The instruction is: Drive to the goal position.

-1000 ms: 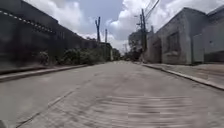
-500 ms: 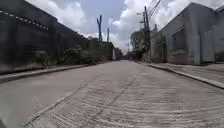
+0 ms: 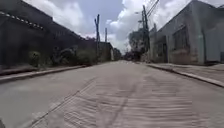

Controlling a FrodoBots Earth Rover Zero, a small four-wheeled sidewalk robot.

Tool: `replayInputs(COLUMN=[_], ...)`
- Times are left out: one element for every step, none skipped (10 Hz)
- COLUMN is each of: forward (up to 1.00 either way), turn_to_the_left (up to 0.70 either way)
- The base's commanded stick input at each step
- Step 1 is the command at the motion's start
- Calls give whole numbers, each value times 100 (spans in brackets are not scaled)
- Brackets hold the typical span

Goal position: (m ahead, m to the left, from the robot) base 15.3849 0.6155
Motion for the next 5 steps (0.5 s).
replayInputs(forward=[100, 100, 100, 100, 100], turn_to_the_left=[-40, -40, -40, -40, -40])
